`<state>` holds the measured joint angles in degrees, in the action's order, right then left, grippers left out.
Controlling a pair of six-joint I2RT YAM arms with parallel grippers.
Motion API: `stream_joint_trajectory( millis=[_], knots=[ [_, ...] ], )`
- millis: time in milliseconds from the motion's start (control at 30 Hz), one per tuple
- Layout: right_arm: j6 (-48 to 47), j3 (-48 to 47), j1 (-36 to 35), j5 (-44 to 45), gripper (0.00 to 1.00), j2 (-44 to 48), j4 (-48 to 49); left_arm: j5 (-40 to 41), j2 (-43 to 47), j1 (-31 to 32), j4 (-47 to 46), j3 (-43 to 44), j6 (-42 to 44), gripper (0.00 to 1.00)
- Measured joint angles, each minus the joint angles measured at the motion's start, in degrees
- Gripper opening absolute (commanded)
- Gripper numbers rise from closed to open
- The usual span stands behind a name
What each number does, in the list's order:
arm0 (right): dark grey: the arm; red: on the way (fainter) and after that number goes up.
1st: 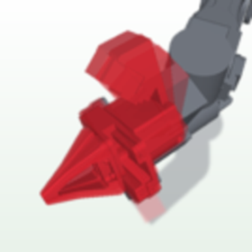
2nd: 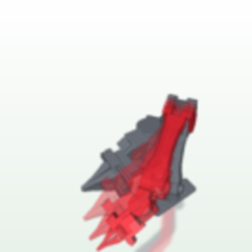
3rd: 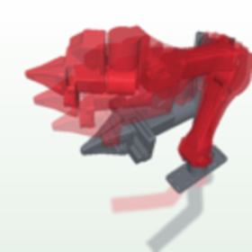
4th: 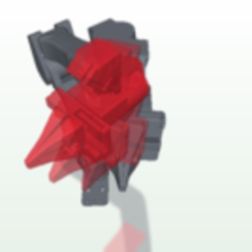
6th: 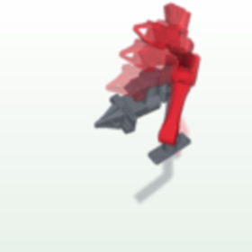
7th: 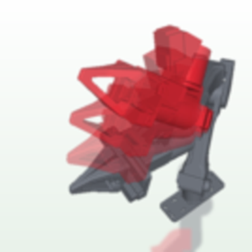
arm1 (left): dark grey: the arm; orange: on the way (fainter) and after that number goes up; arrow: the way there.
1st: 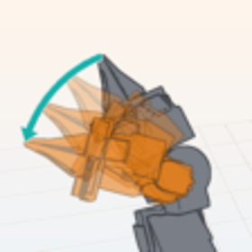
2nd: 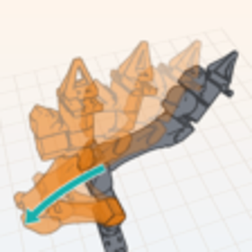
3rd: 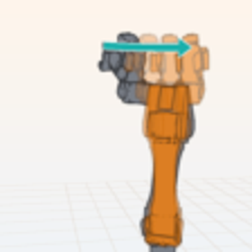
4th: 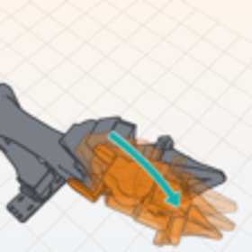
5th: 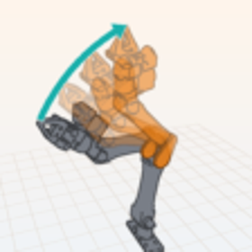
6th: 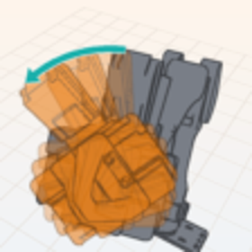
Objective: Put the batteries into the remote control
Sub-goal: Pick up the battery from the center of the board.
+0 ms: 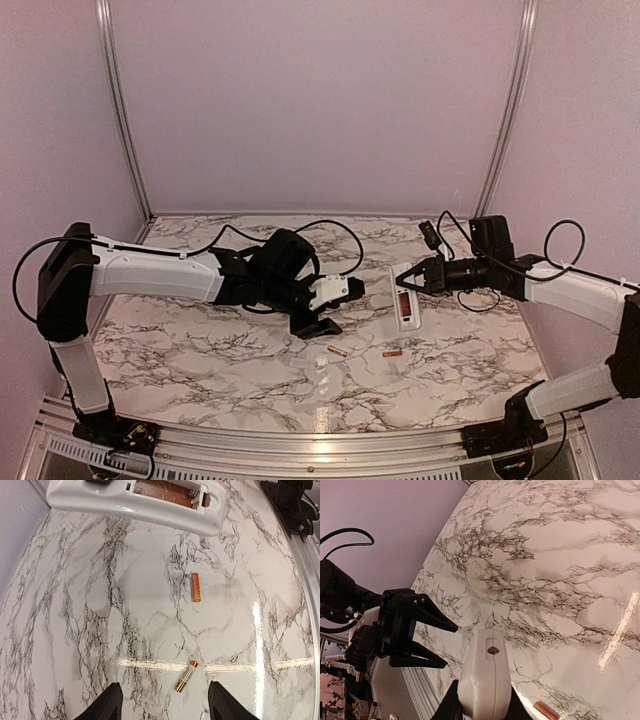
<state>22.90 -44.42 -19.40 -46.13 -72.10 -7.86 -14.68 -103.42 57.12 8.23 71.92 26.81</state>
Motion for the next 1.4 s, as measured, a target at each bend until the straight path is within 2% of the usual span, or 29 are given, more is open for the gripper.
stream_joint_trajectory(
  millis=[233, 467, 967, 1233, 1400],
  knots=[
    [-0.8, 1.2, 2.0, -1.5, 0.0, 0.0, -2.2, 0.7, -13.3, 1.2, 14.8, 15.2, 11.9, 0.46],
    [-1.1, 1.7, 2.0, -2.5, 0.0, 0.0, -2.5, 0.7, -19.0, 2.1, 22.2, 18.0, 16.4, 0.37],
    [-1.5, 1.9, 2.0, -3.8, 0.0, -0.5, -2.5, 1.4, -25.1, 2.5, 26.8, 24.9, 19.1, 0.18],
    [-1.7, 1.9, 2.0, -4.5, 0.0, -2.2, -2.5, 2.3, -24.0, 3.5, 27.0, 23.2, 18.8, 0.01],
    [-1.7, 1.9, 0.6, -4.7, 0.0, -3.7, -2.5, 3.3, -18.6, 3.9, 26.2, 15.6, 16.8, 0.0]
  ],
)
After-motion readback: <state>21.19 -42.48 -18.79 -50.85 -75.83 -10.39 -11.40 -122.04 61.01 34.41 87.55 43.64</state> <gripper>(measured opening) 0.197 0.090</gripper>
